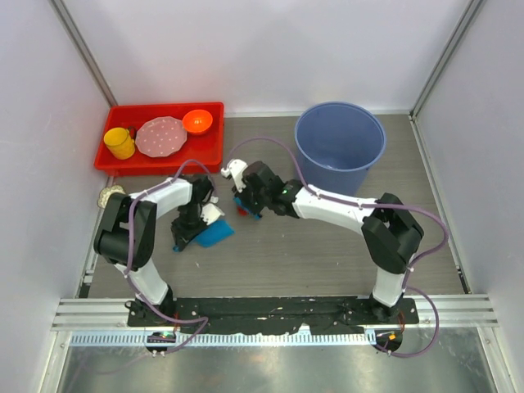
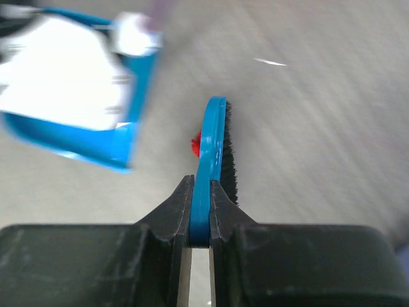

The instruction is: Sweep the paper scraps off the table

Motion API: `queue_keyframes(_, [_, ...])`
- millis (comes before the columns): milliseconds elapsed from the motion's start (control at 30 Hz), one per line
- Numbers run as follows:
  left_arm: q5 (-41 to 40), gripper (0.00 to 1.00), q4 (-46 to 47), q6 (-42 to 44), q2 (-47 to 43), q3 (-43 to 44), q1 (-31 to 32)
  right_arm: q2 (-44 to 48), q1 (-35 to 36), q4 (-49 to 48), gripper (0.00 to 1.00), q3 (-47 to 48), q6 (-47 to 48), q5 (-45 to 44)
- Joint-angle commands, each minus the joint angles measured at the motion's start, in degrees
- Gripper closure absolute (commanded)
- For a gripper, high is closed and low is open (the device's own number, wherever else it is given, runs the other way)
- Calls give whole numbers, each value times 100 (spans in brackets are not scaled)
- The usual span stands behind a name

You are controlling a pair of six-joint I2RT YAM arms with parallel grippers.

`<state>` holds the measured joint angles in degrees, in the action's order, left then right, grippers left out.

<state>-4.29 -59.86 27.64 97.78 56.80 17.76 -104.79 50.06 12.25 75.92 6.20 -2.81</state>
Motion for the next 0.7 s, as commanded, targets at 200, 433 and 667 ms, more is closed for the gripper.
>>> queue_keyframes(200, [-247,100,-280,373,278,543,140,977,504,603,99,-183,-883,589])
queue_keyframes(433, [-431,100,-659,813,136,614,271,1356,496,673,99,-69,-1514,-728])
queue_keyframes(667, [-643,100,-694,936,233,315,737,1059,496,515,99,-420,-2314,-2022])
